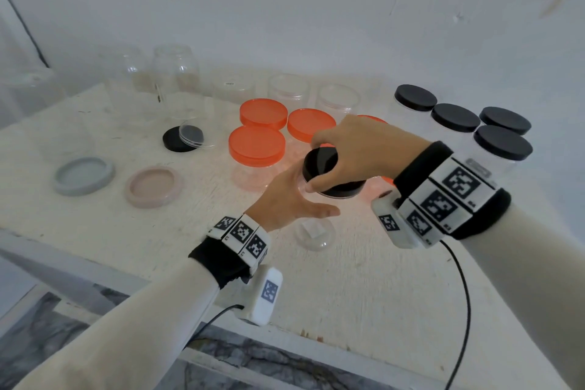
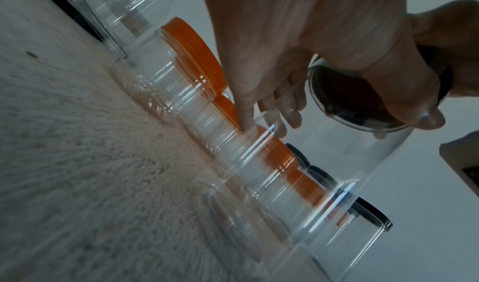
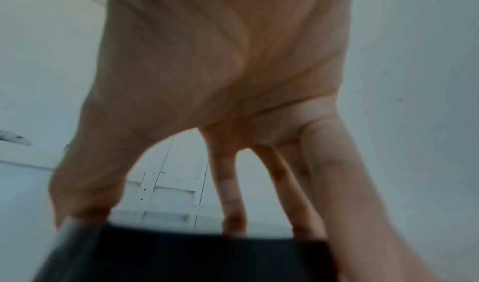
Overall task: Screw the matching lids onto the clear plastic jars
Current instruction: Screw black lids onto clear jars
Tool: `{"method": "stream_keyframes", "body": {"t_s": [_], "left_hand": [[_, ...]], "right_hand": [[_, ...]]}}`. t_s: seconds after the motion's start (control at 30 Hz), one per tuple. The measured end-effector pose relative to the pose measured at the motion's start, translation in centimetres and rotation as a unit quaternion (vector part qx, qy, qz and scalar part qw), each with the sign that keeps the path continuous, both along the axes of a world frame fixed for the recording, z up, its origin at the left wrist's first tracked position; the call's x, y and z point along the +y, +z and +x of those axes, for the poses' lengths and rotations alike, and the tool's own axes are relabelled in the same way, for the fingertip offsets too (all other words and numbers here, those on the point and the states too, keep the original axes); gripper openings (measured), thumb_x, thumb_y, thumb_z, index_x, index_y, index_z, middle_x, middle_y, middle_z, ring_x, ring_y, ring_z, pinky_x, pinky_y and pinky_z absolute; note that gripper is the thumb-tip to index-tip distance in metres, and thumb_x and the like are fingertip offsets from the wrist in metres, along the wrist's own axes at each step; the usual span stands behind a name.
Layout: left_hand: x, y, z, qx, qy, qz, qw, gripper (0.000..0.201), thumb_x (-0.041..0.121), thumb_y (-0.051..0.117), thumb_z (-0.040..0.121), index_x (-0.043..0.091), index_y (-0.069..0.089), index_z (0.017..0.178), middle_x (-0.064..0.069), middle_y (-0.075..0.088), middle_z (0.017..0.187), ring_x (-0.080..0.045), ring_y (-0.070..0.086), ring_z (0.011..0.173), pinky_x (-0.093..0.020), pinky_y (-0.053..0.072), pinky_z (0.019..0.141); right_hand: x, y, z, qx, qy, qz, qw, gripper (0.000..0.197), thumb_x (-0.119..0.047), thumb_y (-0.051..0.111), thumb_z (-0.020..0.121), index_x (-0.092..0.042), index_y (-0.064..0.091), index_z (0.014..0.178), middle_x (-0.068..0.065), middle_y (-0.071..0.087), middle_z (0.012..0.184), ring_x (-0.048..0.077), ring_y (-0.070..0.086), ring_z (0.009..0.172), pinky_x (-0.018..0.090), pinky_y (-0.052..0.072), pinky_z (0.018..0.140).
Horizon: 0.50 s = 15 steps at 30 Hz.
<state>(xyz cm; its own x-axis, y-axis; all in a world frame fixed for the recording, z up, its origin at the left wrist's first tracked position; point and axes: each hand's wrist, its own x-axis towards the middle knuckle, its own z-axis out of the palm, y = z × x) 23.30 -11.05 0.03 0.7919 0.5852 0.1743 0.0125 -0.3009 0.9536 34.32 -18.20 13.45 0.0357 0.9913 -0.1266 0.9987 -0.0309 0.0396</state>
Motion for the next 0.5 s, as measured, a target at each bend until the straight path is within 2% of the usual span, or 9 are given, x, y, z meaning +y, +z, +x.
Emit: {"method": "stream_keyframes", "body": {"t_s": [0.03,0.1,0.17,0.2,0.27,0.33,0.4,0.47,0.5], "left_hand": [[0.0,0.1,0.0,0.002,-0.003,0.001,1.0,0.093,0.042,0.082,0.05,0.025,0.044,0.133,0.011,0.059,0.124,-0.002,0.052,0.117,-0.03,0.042,0.101],[0.1,0.2,-0.1,0.009,-0.004,-0.001,1.0,0.087,0.044,0.082,0.05,0.036,0.044,0.128,0.015,0.058,0.123,0.002,0.051,0.117,-0.025,0.04,0.1],[0.1,0.3,-0.1,0.018,-0.002,-0.002,1.0,0.081,0.046,0.081,0.049,0.045,0.043,0.12,0.019,0.057,0.122,0.005,0.049,0.117,-0.024,0.039,0.101],[0.1,0.3,-0.1,0.022,-0.001,-0.001,1.0,0.081,0.048,0.081,0.048,0.044,0.043,0.12,0.02,0.057,0.121,0.006,0.048,0.117,-0.024,0.038,0.102],[0.1,0.2,-0.1,0.024,0.001,0.0,1.0,0.083,0.05,0.08,0.047,0.042,0.042,0.121,0.02,0.056,0.121,0.006,0.048,0.117,-0.025,0.038,0.103],[0.1,0.2,0.0,0.013,-0.002,0.001,1.0,0.084,0.046,0.081,0.048,0.04,0.043,0.122,0.016,0.058,0.122,0.003,0.051,0.117,-0.027,0.04,0.103],[-0.1,0.1,-0.1,0.002,-0.007,-0.004,1.0,0.086,0.043,0.082,0.049,0.033,0.045,0.126,0.013,0.06,0.121,0.0,0.053,0.116,-0.028,0.041,0.101],[-0.1,0.1,-0.1,-0.001,-0.009,-0.005,1.0,0.089,0.043,0.081,0.048,0.029,0.046,0.128,0.015,0.061,0.12,0.001,0.053,0.115,-0.025,0.04,0.1],[0.0,0.1,-0.1,0.002,-0.01,-0.002,1.0,0.09,0.044,0.081,0.048,0.029,0.046,0.13,0.015,0.06,0.121,0.002,0.052,0.116,-0.025,0.04,0.101]], "right_hand": [[0.0,0.0,0.0,-0.012,-0.008,-0.006,1.0,0.065,-0.068,0.061,0.07,-0.028,0.052,0.122,-0.013,0.047,0.078,0.007,0.048,0.072,0.023,0.037,0.057],[-0.1,0.5,0.6,-0.008,-0.004,-0.075,0.997,0.074,-0.066,0.062,0.071,-0.036,0.039,0.134,-0.008,0.052,0.104,0.015,0.051,0.096,0.028,0.043,0.073],[-0.3,1.2,0.9,0.038,0.023,-0.148,0.988,0.08,-0.048,0.072,0.072,-0.045,0.028,0.138,-0.009,0.041,0.124,0.014,0.043,0.113,0.033,0.043,0.09],[-0.4,1.4,1.0,0.055,0.037,-0.156,0.986,0.079,-0.039,0.076,0.071,-0.047,0.031,0.136,-0.009,0.04,0.124,0.013,0.042,0.113,0.033,0.044,0.091],[-0.3,1.3,1.1,0.063,0.044,-0.12,0.99,0.069,-0.036,0.077,0.069,-0.044,0.042,0.128,-0.011,0.045,0.107,0.01,0.046,0.1,0.028,0.045,0.081],[-0.1,0.6,0.6,0.034,0.033,-0.056,0.997,0.057,-0.05,0.073,0.068,-0.035,0.052,0.118,-0.015,0.045,0.086,0.004,0.046,0.08,0.022,0.04,0.065],[0.1,-0.2,-0.1,-0.012,0.006,0.004,1.0,0.056,-0.064,0.063,0.07,-0.022,0.057,0.108,-0.012,0.045,0.074,0.003,0.044,0.067,0.022,0.035,0.055],[0.1,-0.6,-0.2,-0.041,-0.01,0.022,0.999,0.064,-0.071,0.055,0.072,-0.019,0.056,0.109,-0.007,0.05,0.076,0.011,0.048,0.068,0.025,0.037,0.056],[0.1,-0.4,0.1,-0.038,-0.01,-0.004,0.999,0.068,-0.072,0.054,0.073,-0.023,0.052,0.119,-0.005,0.054,0.087,0.014,0.051,0.078,0.027,0.042,0.064]]}}
